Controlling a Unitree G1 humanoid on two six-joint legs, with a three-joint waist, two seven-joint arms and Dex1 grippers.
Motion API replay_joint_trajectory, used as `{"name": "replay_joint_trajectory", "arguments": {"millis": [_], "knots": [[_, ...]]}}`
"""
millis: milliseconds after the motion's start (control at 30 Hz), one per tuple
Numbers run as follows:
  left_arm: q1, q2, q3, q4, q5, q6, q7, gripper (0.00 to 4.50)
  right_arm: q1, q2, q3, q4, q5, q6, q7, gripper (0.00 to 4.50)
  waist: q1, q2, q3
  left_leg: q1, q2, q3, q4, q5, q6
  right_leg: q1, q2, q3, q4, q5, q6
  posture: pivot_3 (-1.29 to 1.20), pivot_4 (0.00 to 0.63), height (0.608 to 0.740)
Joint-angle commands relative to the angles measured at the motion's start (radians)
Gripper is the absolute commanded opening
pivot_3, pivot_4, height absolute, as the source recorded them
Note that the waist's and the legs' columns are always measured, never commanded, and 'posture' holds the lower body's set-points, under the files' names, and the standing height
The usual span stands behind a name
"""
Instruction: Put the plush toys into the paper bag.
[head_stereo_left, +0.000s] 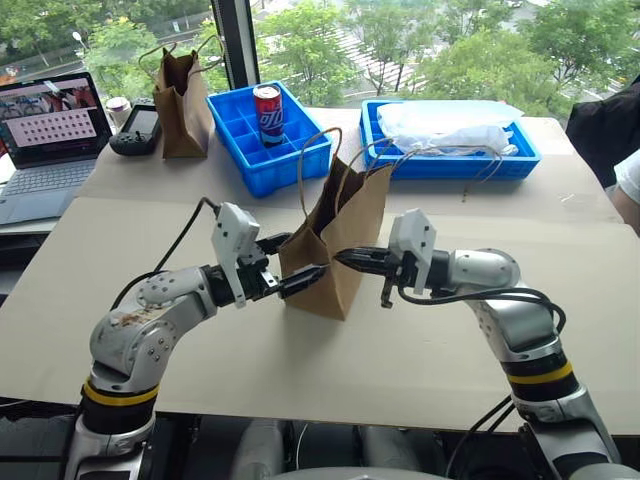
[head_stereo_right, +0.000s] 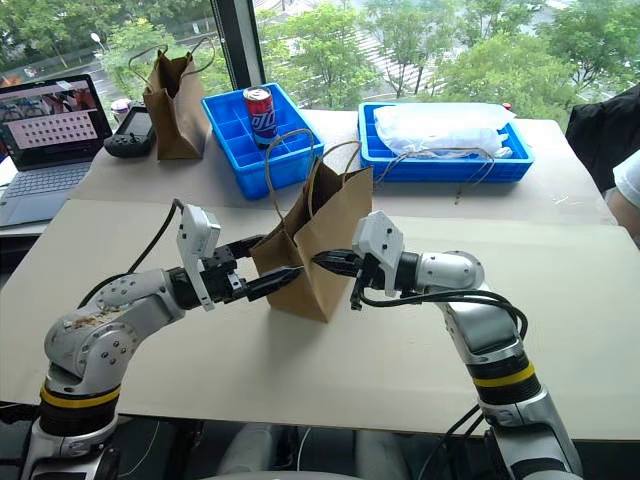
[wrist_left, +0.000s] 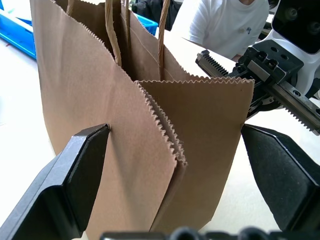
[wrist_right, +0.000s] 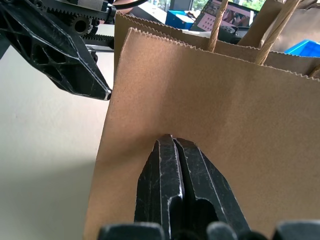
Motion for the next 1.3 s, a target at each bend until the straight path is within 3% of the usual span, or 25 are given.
{"name": "replay_joint_trajectory", "arguments": {"millis": [33, 167, 433, 533, 733, 867, 1100, 1200, 1300], "knots": [[0.002, 0.006, 0.021, -0.058, -0.063, 0.037, 0.02, 4.5, -0.021, 0.011, -0.005, 0.005, -0.011, -0.038, -0.012, 0.06, 0.0, 0.0, 0.0, 0.0, 0.0, 0.0, 0.0, 0.0, 0.0, 0.0, 0.0, 0.0, 0.0, 0.0, 0.0, 0.0, 0.15, 0.734], [0.003, 0.011, 0.023, -0.084, -0.094, 0.064, 0.045, 4.5, -0.02, 0.025, 0.001, 0.013, -0.022, -0.049, -0.021, 0.06, 0.0, 0.0, 0.0, 0.0, 0.0, 0.0, 0.0, 0.0, 0.0, 0.0, 0.0, 0.0, 0.0, 0.0, 0.0, 0.0, 0.15, 0.734], [-0.005, -0.03, -0.018, -0.042, -0.008, 0.052, 0.171, 4.5, -0.004, 0.045, 0.004, 0.002, -0.031, -0.046, -0.04, 0.06, 0.0, 0.0, 0.0, 0.0, 0.0, 0.0, 0.0, 0.0, 0.0, 0.0, 0.0, 0.0, 0.0, 0.0, 0.0, 0.0, 0.15, 0.734], [-0.014, -0.054, -0.013, -0.024, 0.018, 0.04, 0.211, 3.69, 0.005, 0.042, 0.002, -0.004, -0.033, -0.046, -0.046, 0.0, 0.0, 0.0, 0.0, 0.0, 0.0, 0.0, 0.0, 0.0, 0.0, 0.0, -0.001, 0.0, 0.0, 0.0, 0.0, 0.0, 0.15, 0.734], [-0.029, -0.098, 0.003, -0.027, 0.006, 0.06, 0.265, 1.43, 0.023, 0.034, -0.004, -0.018, -0.034, -0.044, -0.06, 0.0, 0.0, 0.0, 0.0, 0.0, 0.0, 0.0, 0.0, 0.0, 0.0, 0.0, -0.001, 0.0, 0.0, 0.0, 0.0, 0.0, 0.15, 0.734], [-0.057, -0.078, 0.01, -0.001, 0.018, 0.049, 0.252, 0.07, 0.041, 0.022, -0.012, -0.037, -0.035, -0.034, -0.072, 0.0, 0.0, 0.0, 0.0, 0.0, 0.0, 0.0, 0.0, 0.0, 0.0, 0.0, -0.001, 0.0, 0.0, 0.0, 0.0, 0.0, 0.15, 0.734], [-0.156, 0.054, -0.031, 0.139, 0.041, -0.084, -0.039, 0.07, 0.152, -0.15, -0.1, -0.197, -0.041, 0.108, -0.094, 0.0, 0.007, 0.0, 0.0, -0.001, -0.001, 0.0, -0.001, 0.0, 0.0, 0.0, -0.002, -0.001, -0.001, 0.0, 0.0, 0.0, 0.15, 0.734], [-0.203, 0.131, -0.119, 0.245, 0.125, -0.245, -0.276, 0.07, 0.263, -0.292, -0.159, -0.313, -0.05, 0.249, -0.089, 0.0, 0.015, 0.0, 0.0, -0.001, -0.001, 0.001, -0.001, 0.0, 0.0, 0.0, -0.002, -0.001, -0.002, 0.0, 0.0, 0.0, 0.15, 0.734], [-0.243, 0.149, -0.169, 0.354, 0.172, -0.381, -0.449, 0.07, 0.365, -0.37, -0.239, -0.408, -0.017, 0.357, -0.1, 0.0, 0.019, 0.0, 0.0, -0.001, -0.001, 0.001, -0.003, 0.0, 0.0, 0.0, -0.001, -0.002, -0.004, -0.001, -0.001, 0.0, 0.15, 0.734]]}}
